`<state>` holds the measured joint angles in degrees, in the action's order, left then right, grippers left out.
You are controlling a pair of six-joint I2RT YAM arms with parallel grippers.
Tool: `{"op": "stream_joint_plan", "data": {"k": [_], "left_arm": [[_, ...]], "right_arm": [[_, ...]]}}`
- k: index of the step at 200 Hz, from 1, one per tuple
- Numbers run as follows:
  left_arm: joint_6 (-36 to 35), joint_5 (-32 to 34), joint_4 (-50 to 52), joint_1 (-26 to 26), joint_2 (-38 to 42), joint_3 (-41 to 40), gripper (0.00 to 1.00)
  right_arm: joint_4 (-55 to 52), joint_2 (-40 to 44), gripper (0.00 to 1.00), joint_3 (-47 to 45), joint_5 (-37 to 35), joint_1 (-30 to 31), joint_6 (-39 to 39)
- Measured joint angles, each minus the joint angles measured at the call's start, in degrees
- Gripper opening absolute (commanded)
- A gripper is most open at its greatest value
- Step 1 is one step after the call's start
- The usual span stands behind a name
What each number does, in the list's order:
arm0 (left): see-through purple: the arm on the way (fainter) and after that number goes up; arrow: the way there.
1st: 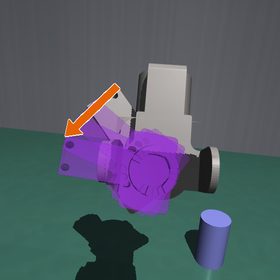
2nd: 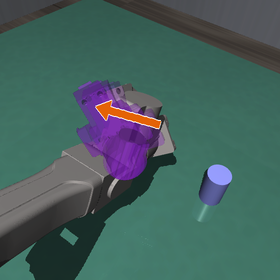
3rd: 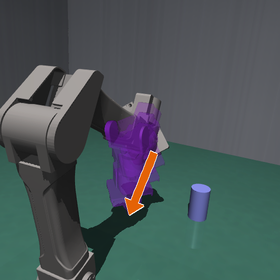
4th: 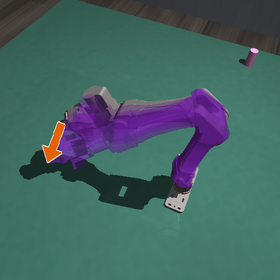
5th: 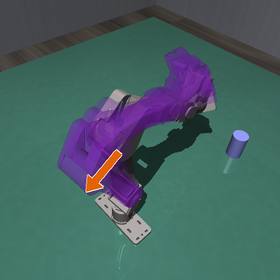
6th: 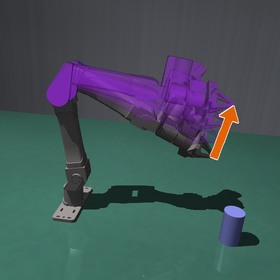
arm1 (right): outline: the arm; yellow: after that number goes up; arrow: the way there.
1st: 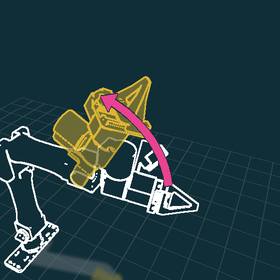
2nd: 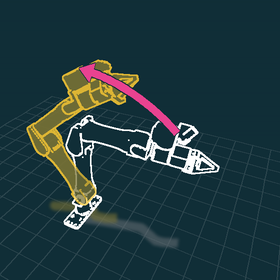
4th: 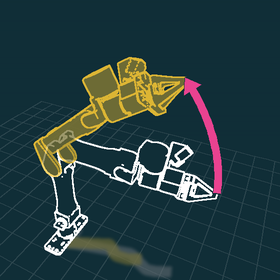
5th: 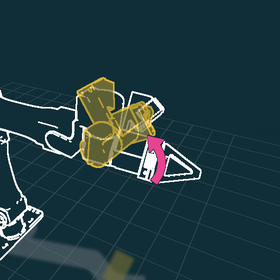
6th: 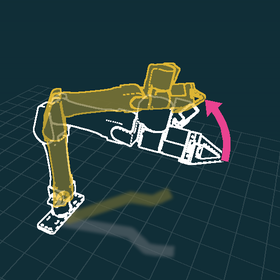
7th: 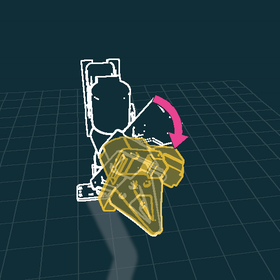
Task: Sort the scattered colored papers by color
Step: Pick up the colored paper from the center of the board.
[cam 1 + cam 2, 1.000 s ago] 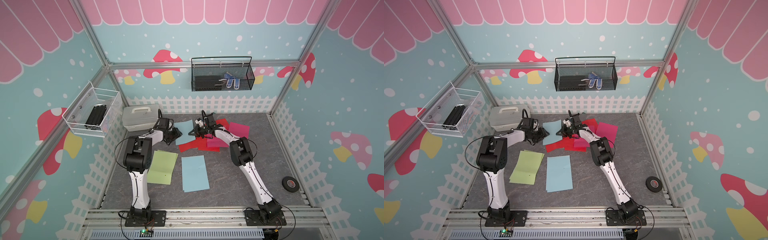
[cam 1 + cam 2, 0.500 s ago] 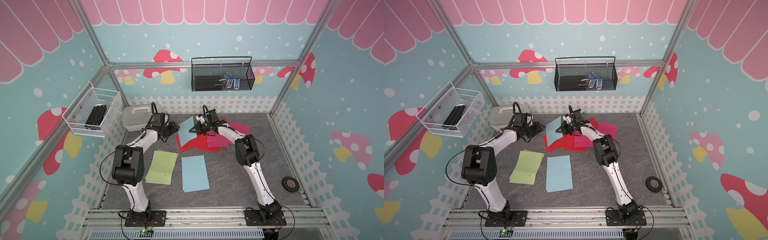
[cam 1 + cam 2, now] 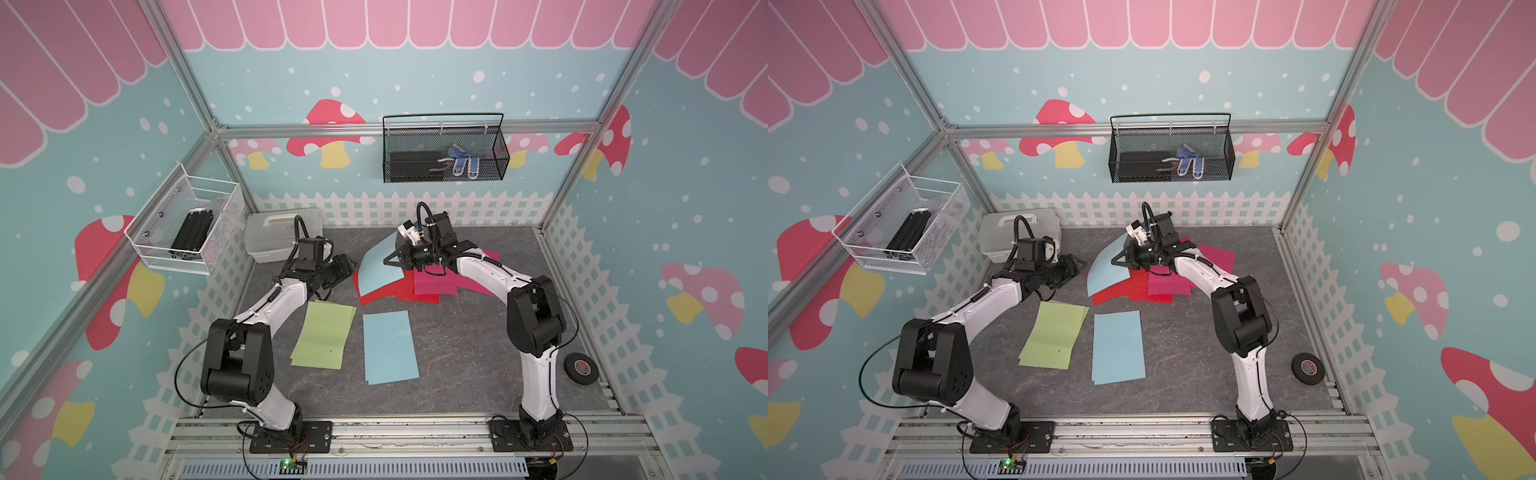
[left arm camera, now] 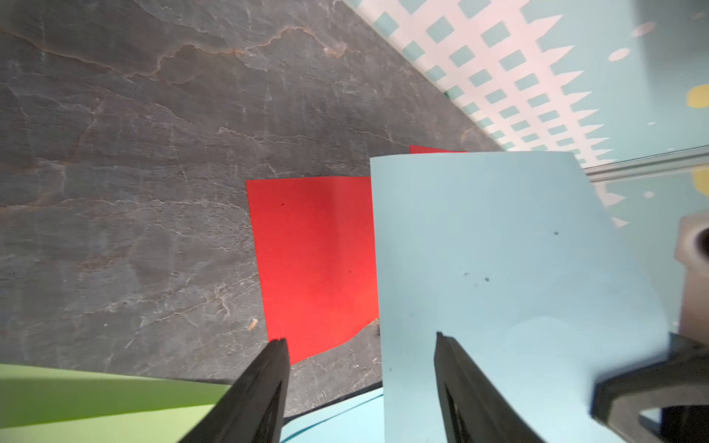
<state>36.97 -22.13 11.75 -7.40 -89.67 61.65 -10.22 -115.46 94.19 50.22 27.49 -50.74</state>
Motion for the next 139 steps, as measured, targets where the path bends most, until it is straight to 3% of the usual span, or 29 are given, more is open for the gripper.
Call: {"op": "stream_joint_plan", "data": {"k": [75, 139], "left_arm": [[3.52, -7.21, -6.82, -1.64, 12.39, -8.22, 0.63], [10.56, -12.48, -18.10, -1.46, 19.96, -21.40, 0.61]], "right_arm": [[2.86, 17.51, 0.00, -13.35, 0.13, -0.07, 0.15], [5.62, 21.75, 0.00, -16.92, 0.92, -0.04, -2.21]]}}
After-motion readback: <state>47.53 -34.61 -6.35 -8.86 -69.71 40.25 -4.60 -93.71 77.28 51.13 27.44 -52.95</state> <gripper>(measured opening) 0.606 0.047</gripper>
